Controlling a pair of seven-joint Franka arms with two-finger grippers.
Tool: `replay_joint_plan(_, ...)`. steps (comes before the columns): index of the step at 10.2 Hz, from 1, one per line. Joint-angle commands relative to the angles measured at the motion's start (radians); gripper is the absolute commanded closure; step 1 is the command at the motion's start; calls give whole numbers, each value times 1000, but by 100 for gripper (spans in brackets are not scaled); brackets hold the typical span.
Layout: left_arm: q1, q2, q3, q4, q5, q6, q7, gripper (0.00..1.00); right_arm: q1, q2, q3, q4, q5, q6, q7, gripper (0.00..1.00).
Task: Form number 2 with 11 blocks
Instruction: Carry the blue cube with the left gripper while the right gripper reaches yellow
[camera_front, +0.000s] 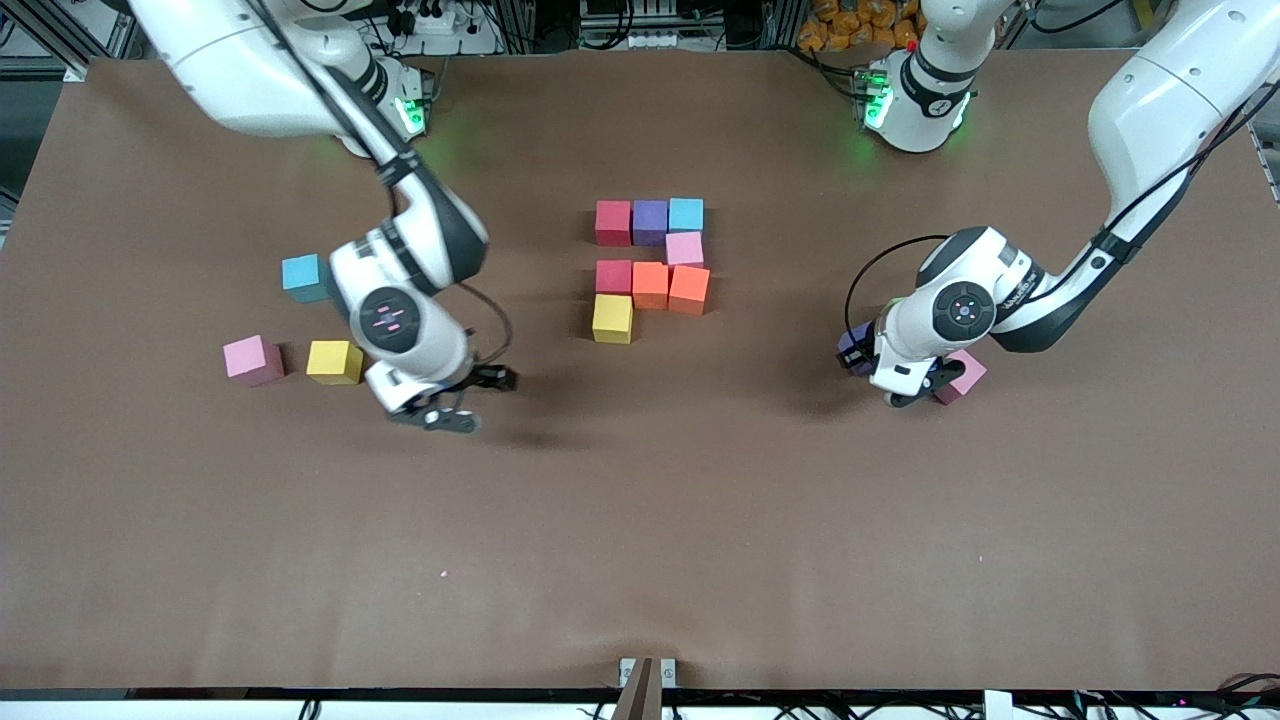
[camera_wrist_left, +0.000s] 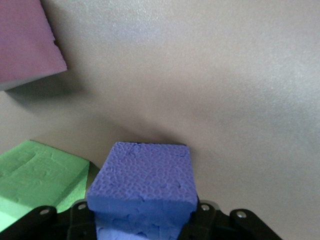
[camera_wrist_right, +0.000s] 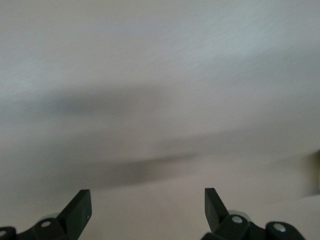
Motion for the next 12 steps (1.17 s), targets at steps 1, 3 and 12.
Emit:
replay_joint_plan(1,-42,-25,-35,70,6,-53,-51,60,-100,-69,12,-75,-11,2,-138,0)
replay_joint_plan(3,-160,-14,-28,200,-96,-93,-84,62,-204,-86,10,-89,-11,3,-295,0)
replay_joint_plan(12,-752,18,300,631,-316,-87,-261,67,-364,-256,17,-382,-113,175,-608,0)
